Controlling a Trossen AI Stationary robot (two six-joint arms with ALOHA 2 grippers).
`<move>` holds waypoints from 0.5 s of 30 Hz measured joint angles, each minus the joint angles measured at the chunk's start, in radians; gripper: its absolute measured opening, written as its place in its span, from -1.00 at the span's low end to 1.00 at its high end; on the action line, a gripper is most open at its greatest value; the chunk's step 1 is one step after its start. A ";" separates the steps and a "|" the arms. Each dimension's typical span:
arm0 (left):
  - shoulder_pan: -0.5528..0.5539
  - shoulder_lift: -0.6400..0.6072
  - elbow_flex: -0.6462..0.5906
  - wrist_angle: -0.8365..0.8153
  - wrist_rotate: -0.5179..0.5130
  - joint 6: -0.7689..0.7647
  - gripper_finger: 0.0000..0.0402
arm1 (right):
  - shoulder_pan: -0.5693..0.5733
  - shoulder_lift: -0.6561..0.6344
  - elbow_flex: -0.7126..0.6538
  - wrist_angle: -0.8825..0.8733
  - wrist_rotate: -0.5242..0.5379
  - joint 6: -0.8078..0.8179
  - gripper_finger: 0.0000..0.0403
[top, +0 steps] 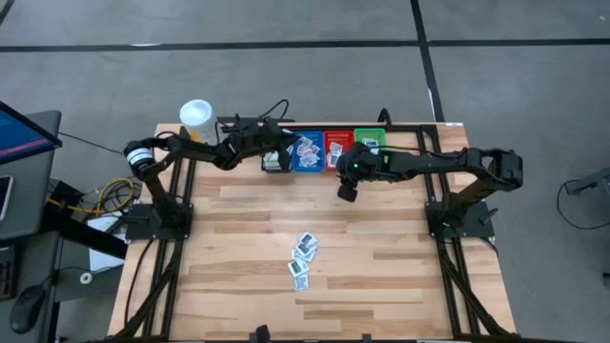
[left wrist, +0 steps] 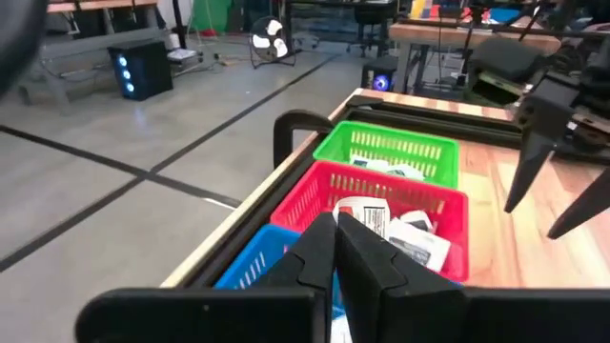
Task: Pick & Place First Aid Supplies
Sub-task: Put the orange ointment pack in the blue bin, then put the gray towelette pack in the red bin
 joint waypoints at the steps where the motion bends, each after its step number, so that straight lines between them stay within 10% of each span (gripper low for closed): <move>1: 0.000 0.008 0.012 0.000 -0.001 0.004 -0.92 | -0.009 0.000 0.000 0.000 0.000 0.000 -0.38; 15: -0.009 0.051 0.117 -0.134 -0.010 0.025 -0.34 | -0.095 0.000 0.000 -0.017 -0.004 0.000 -0.39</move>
